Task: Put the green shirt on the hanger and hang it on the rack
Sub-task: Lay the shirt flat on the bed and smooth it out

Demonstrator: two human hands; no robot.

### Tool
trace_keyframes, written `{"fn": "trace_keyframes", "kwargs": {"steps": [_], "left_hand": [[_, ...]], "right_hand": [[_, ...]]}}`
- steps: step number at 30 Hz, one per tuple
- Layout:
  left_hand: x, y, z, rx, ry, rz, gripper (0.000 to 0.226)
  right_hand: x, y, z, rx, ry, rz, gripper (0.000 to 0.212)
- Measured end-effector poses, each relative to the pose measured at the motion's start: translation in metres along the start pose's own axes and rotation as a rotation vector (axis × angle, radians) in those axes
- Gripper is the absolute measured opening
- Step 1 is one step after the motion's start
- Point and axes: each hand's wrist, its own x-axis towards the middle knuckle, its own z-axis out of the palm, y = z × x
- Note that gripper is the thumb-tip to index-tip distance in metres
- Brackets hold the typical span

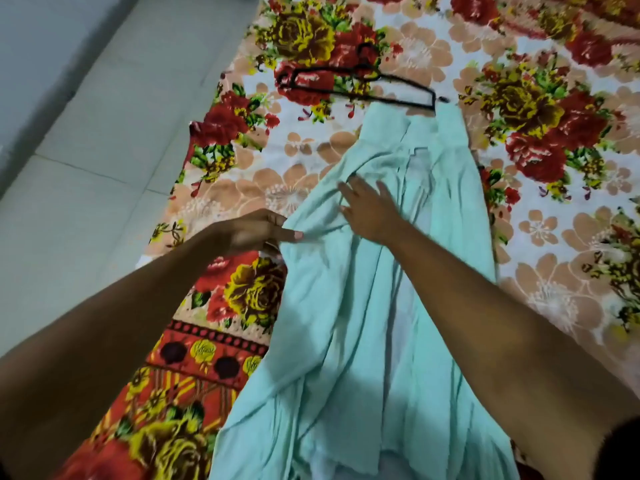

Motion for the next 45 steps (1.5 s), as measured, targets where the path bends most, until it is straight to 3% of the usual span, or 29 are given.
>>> {"fn": "trace_keyframes", "kwargs": {"steps": [3, 5, 9, 11, 13, 14, 16, 18, 22, 26, 28, 31, 33, 34, 37, 42, 45], "left_hand": [[-0.018, -0.021, 0.006, -0.237, 0.129, 0.115, 0.036], [-0.028, -0.034, 0.010, -0.333, 0.216, 0.120, 0.030], [-0.057, -0.060, 0.015, 0.167, 0.103, -0.025, 0.060], [-0.064, -0.068, 0.018, 0.079, 0.231, 0.025, 0.041], [-0.074, -0.069, 0.021, -0.094, 0.396, 0.111, 0.014], [-0.077, -0.071, 0.021, -0.137, 0.438, 0.113, 0.011], [-0.084, -0.081, 0.025, -0.134, 0.368, 0.039, 0.018], [-0.098, -0.095, 0.031, 0.034, 0.282, -0.059, 0.036], [-0.119, -0.126, 0.052, 0.155, 0.261, -0.057, 0.024], [-0.131, -0.157, 0.076, 0.503, 0.199, -0.080, 0.032], [-0.139, -0.165, 0.084, 0.469, 0.277, -0.017, 0.028], [-0.150, -0.169, 0.094, 0.187, 0.468, -0.010, 0.026], [-0.164, -0.172, 0.097, 0.117, 0.380, -0.046, 0.044], [-0.171, -0.175, 0.098, 0.203, 0.273, -0.078, 0.053], [-0.183, -0.195, 0.099, 0.495, 0.162, -0.207, 0.039], [-0.195, -0.205, 0.095, 0.303, 0.515, -0.117, 0.028], [-0.205, -0.212, 0.096, 0.228, 0.506, -0.112, 0.047]], "right_hand": [[-0.004, -0.017, -0.005, -0.070, -0.047, 0.100, 0.062], [-0.013, -0.039, -0.017, -0.087, 0.046, 0.134, 0.054], [-0.050, -0.091, -0.020, 0.100, 0.329, -0.156, 0.028], [-0.068, -0.106, -0.014, 0.146, 0.293, -0.197, 0.030], [-0.075, -0.110, -0.009, 0.101, 0.133, -0.145, 0.046], [-0.077, -0.110, -0.007, 0.041, 0.026, -0.114, 0.051], [-0.083, -0.111, -0.004, -0.050, -0.090, -0.027, 0.058], [-0.095, -0.124, -0.005, -0.038, -0.048, -0.023, 0.056], [-0.136, -0.163, 0.001, 0.065, 0.085, -0.271, 0.053], [-0.155, -0.180, 0.009, 0.058, -0.039, -0.312, 0.060], [-0.158, -0.184, 0.012, 0.009, -0.116, -0.279, 0.065], [-0.160, -0.190, 0.009, -0.013, -0.136, -0.245, 0.067], [-0.163, -0.199, 0.005, 0.026, -0.111, -0.279, 0.064], [-0.164, -0.202, 0.004, 0.041, -0.117, -0.307, 0.064], [-0.167, -0.209, 0.004, 0.011, -0.230, -0.328, 0.070], [-0.167, -0.218, 0.007, -0.056, -0.301, -0.269, 0.080], [-0.172, -0.227, 0.007, -0.009, -0.204, -0.336, 0.072]]}}
